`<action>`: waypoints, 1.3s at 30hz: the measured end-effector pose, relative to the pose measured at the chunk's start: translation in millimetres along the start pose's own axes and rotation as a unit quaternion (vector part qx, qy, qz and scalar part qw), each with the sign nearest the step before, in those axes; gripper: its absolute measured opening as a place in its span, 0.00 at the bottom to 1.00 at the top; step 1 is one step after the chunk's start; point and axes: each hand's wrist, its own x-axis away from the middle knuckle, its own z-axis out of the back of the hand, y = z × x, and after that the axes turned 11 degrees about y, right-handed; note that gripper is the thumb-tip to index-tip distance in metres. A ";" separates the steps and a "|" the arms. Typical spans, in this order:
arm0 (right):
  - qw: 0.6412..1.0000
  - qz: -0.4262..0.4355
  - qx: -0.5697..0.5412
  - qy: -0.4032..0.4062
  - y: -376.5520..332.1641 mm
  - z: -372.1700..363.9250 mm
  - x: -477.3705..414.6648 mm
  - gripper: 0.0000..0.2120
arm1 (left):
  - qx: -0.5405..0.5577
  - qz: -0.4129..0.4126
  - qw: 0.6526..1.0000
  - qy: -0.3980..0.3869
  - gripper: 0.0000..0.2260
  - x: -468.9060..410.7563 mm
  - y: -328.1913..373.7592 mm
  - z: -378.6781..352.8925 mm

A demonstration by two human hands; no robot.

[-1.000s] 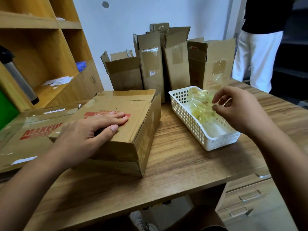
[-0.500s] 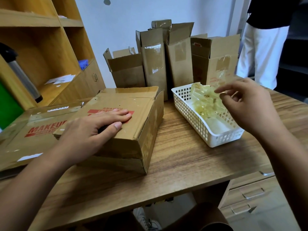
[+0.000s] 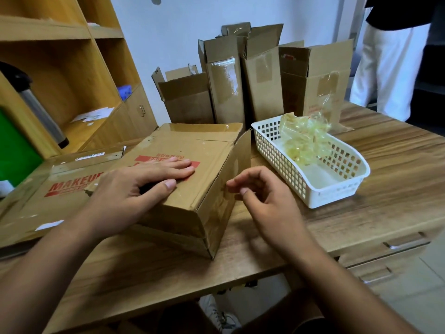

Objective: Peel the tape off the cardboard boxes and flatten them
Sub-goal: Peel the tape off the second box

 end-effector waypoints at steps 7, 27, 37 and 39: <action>0.993 -0.009 -0.103 0.057 9.8 -10.9 16.7 0.14 | -0.006 0.000 1.000 -0.004 0.17 -1.5 -1.2 0.1; 0.990 0.015 -0.121 0.071 13.8 -19.0 21.9 0.13 | -0.017 -0.003 1.000 -0.001 0.17 -1.7 -1.8 -0.7; 0.990 0.012 -0.124 0.063 16.0 -19.5 21.8 0.14 | -0.017 0.003 1.000 -0.001 0.18 -1.6 -2.3 -1.2; 0.993 0.013 -0.108 0.056 16.6 -19.9 22.7 0.14 | -0.019 0.004 1.000 0.000 0.18 -1.7 -1.9 -1.1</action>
